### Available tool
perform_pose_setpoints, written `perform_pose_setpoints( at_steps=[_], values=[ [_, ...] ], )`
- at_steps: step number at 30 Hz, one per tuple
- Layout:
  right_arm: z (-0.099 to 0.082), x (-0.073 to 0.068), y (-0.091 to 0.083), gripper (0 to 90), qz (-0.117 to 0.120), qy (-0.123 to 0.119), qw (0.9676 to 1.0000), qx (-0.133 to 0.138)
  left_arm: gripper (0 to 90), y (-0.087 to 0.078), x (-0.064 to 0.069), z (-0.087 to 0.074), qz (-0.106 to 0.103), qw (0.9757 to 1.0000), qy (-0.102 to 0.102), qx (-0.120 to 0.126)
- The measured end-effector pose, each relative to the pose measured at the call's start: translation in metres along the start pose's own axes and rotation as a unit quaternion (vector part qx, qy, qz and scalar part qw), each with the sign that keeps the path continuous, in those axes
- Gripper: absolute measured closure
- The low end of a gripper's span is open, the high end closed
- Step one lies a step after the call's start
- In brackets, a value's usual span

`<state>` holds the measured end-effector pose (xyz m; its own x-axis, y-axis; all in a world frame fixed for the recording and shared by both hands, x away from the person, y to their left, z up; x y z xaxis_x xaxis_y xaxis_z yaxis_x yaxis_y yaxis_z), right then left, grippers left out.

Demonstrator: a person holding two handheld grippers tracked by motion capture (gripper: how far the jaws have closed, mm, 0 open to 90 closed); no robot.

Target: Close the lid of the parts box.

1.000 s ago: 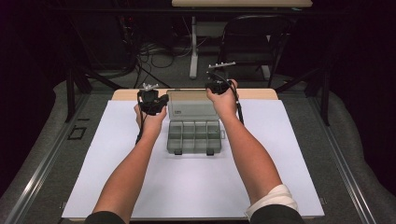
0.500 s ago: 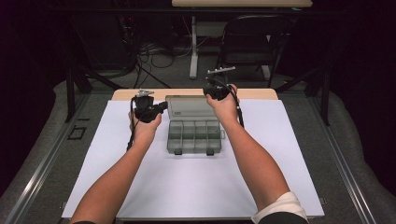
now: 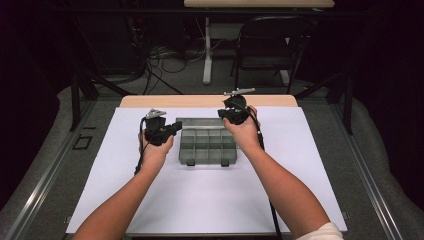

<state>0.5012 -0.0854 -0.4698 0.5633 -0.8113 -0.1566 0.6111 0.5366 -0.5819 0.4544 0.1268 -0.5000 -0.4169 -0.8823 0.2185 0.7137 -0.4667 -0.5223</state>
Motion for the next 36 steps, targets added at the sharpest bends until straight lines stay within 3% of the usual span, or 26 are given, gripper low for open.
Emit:
perform_pose_setpoints(
  at_steps=[2, 19, 25, 31, 36],
  values=[
    [-0.005, -0.003, -0.003, 88.1, -0.002, -0.013, 0.9999, -0.001, 90.0, -0.001, 0.002, -0.004, -0.002, 1.0000, 0.003, 0.000],
    [-0.049, -0.015, -0.010, 89.3, 0.045, -0.007, 0.9989, -0.005, 90.0, -0.005, 0.011, -0.045, -0.027, 0.9995, 0.009, -0.011],
    [-0.059, -0.017, -0.010, 89.6, 0.050, -0.010, 0.9987, -0.009, 90.0, -0.007, 0.013, -0.060, -0.030, 0.9992, 0.017, -0.019],
    [-0.069, -0.019, -0.009, 89.5, 0.052, -0.012, 0.9985, -0.014, 90.0, -0.014, 0.013, -0.072, -0.037, 0.9991, 0.007, -0.020],
    [-0.077, -0.020, -0.006, 89.4, 0.054, -0.012, 0.9983, -0.017, 90.0, -0.015, 0.012, -0.082, -0.035, 0.9989, 0.012, -0.030]
  ],
)
Point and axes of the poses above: each handheld gripper's, and its own axes: y roughly forward along the jaws, z roughly out of its top, x roughly to its right, the point moved 5 cm from there along y, roughly forward along the jaws, and after that the axes turned 5 degrees about z, right-handed, at the moved point
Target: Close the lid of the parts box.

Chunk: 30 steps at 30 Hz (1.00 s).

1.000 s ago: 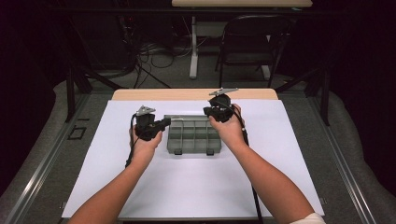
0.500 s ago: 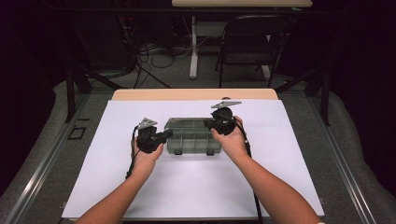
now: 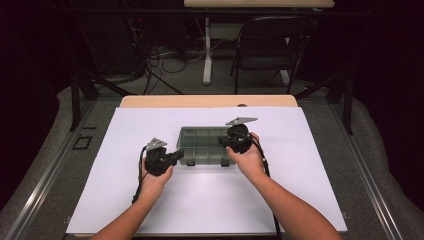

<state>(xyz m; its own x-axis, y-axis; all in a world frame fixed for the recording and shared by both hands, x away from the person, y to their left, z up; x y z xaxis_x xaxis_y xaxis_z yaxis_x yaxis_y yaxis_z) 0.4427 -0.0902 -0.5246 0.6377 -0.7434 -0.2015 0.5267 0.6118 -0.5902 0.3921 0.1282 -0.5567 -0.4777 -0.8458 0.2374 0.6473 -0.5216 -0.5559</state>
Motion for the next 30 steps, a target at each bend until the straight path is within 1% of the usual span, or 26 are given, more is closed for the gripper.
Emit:
perform_pose_setpoints(
  at_steps=[1, 3, 6, 8, 10, 12, 14, 19, 21, 23, 24, 25, 27, 30],
  values=[
    [-0.001, 0.000, 0.001, 89.3, 0.001, -0.002, 1.0000, 0.001, 90.0, 0.000, 0.000, -0.002, 0.001, 1.0000, -0.001, 0.001],
    [-0.004, 0.000, 0.002, 89.3, 0.002, -0.001, 1.0000, -0.001, 90.0, -0.001, 0.000, -0.005, 0.000, 1.0000, 0.001, -0.005],
    [-0.007, 0.000, 0.003, 89.2, 0.003, 0.001, 1.0000, -0.005, 90.0, -0.002, -0.001, -0.007, 0.002, 1.0000, -0.001, -0.004],
    [-0.007, 0.000, 0.003, 89.1, 0.002, 0.001, 1.0000, -0.006, 90.0, -0.004, 0.000, -0.008, 0.001, 1.0000, -0.004, -0.006],
    [-0.008, 0.000, 0.002, 89.1, 0.005, 0.001, 1.0000, -0.005, 90.0, -0.006, 0.002, -0.009, 0.000, 1.0000, -0.002, -0.006],
    [-0.010, 0.000, 0.002, 88.9, 0.003, 0.003, 1.0000, -0.006, 90.0, -0.009, 0.004, -0.010, -0.003, 1.0000, -0.001, -0.007],
    [-0.012, 0.000, 0.003, 88.9, 0.005, 0.004, 0.9999, -0.011, 90.0, -0.012, 0.006, -0.010, -0.004, 1.0000, 0.001, -0.007],
    [-0.018, 0.000, 0.006, 89.0, 0.004, 0.006, 0.9999, -0.013, 90.0, -0.016, 0.005, -0.004, -0.004, 1.0000, -0.002, -0.004],
    [-0.019, 0.000, 0.006, 89.1, 0.006, 0.004, 0.9999, -0.015, 90.0, -0.016, 0.005, 0.000, -0.003, 1.0000, -0.004, -0.001],
    [-0.020, 0.000, 0.007, 89.2, 0.006, 0.005, 0.9998, -0.016, 90.0, -0.015, 0.005, 0.004, -0.004, 1.0000, -0.003, -0.004],
    [-0.020, 0.000, 0.007, 89.3, 0.006, 0.007, 0.9998, -0.017, 90.0, -0.013, 0.005, 0.006, -0.005, 1.0000, -0.005, -0.001],
    [-0.020, 0.000, 0.007, 89.3, 0.008, 0.008, 0.9999, -0.013, 90.0, -0.012, 0.005, 0.008, -0.004, 1.0000, -0.002, -0.002],
    [-0.021, 0.000, 0.007, 89.3, 0.006, 0.007, 0.9998, -0.015, 90.0, -0.008, 0.004, 0.010, -0.001, 1.0000, -0.002, -0.007],
    [-0.024, 0.000, 0.007, 89.6, 0.010, 0.009, 0.9998, -0.016, 90.0, -0.002, 0.002, 0.011, 0.000, 0.9999, -0.005, -0.013]
  ],
)
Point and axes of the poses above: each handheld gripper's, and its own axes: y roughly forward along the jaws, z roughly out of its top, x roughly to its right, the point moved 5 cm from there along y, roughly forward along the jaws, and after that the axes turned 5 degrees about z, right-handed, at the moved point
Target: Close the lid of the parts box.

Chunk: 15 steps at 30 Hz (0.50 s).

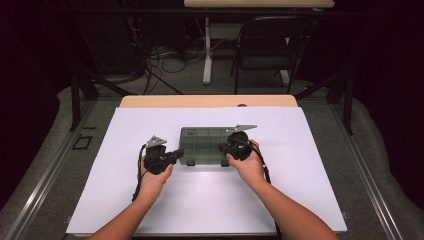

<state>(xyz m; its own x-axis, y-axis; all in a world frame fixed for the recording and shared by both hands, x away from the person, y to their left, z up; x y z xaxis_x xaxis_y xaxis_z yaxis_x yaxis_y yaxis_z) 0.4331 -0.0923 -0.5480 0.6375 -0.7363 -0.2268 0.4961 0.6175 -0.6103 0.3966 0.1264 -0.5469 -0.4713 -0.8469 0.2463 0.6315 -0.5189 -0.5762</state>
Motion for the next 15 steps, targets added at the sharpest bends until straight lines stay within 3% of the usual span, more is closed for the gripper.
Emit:
perform_pose_setpoints(
  at_steps=[7, 15],
  values=[
    [-0.006, 0.001, -0.002, 89.9, 0.000, 0.003, 1.0000, 0.000, 90.0, 0.009, -0.005, -0.004, 0.008, 0.9997, 0.002, -0.021],
    [-0.014, 0.003, -0.004, 90.0, 0.003, 0.007, 0.9999, 0.009, 90.0, 0.009, -0.006, -0.008, 0.011, 0.9997, 0.001, -0.021]
  ],
)
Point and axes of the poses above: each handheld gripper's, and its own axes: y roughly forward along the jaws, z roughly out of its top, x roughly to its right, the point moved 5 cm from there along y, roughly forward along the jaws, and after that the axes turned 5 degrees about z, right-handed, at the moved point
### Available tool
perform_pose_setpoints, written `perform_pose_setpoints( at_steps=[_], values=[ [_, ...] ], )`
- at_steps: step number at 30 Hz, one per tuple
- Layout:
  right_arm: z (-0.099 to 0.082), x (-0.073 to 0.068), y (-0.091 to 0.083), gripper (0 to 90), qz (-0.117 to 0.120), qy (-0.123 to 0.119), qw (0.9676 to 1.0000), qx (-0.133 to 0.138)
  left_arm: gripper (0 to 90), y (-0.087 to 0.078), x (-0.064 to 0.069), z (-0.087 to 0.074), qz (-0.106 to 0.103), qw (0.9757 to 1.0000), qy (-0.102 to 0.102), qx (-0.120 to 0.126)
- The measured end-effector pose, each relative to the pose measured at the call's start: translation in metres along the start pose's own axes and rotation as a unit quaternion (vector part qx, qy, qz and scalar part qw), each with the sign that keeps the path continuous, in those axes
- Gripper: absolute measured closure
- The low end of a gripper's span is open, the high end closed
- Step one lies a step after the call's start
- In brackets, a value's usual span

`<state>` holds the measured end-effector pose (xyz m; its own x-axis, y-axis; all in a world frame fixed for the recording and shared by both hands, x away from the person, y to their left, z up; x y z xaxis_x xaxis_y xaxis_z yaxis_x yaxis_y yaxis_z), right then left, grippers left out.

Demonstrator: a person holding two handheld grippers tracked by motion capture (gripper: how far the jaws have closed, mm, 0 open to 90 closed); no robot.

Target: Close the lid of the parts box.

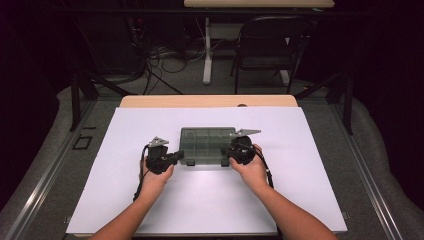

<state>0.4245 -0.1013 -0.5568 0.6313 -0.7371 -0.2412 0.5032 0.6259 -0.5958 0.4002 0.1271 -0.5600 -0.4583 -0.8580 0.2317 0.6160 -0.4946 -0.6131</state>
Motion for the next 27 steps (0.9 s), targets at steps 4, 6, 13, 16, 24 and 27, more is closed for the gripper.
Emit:
perform_pose_setpoints(
  at_steps=[4, 6, 13, 16, 24, 27],
  values=[
    [-0.002, -0.001, -0.003, 89.1, 0.005, 0.004, 1.0000, 0.002, 88.2, -0.003, 0.000, -0.001, 0.003, 1.0000, 0.005, 0.002],
    [-0.003, -0.003, -0.007, 86.3, 0.008, 0.004, 0.9999, 0.008, 87.0, -0.008, 0.000, -0.002, 0.004, 0.9999, 0.006, 0.009],
    [-0.011, -0.006, -0.037, 74.1, 0.014, -0.014, 0.9988, 0.044, 69.3, -0.034, -0.005, -0.007, 0.006, 0.9989, 0.033, 0.033],
    [-0.018, -0.004, -0.051, 66.9, 0.005, -0.028, 0.9977, 0.062, 58.8, -0.046, -0.010, -0.011, 0.017, 0.9976, 0.046, 0.050],
    [-0.040, 0.005, -0.078, 42.6, -0.044, -0.068, 0.9914, 0.102, 42.8, -0.069, -0.026, -0.025, 0.036, 0.9946, 0.039, 0.089],
    [-0.048, 0.007, -0.085, 39.9, -0.059, -0.079, 0.9900, 0.100, 39.9, -0.076, -0.034, -0.028, 0.050, 0.9934, 0.039, 0.096]
  ],
)
Point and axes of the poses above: each handheld gripper's, and its own axes: y roughly forward along the jaws, z roughly out of its top, x roughly to its right, the point moved 5 cm from there along y, roughly forward along the jaws, and after that the axes turned 5 degrees about z, right-handed, at the moved point
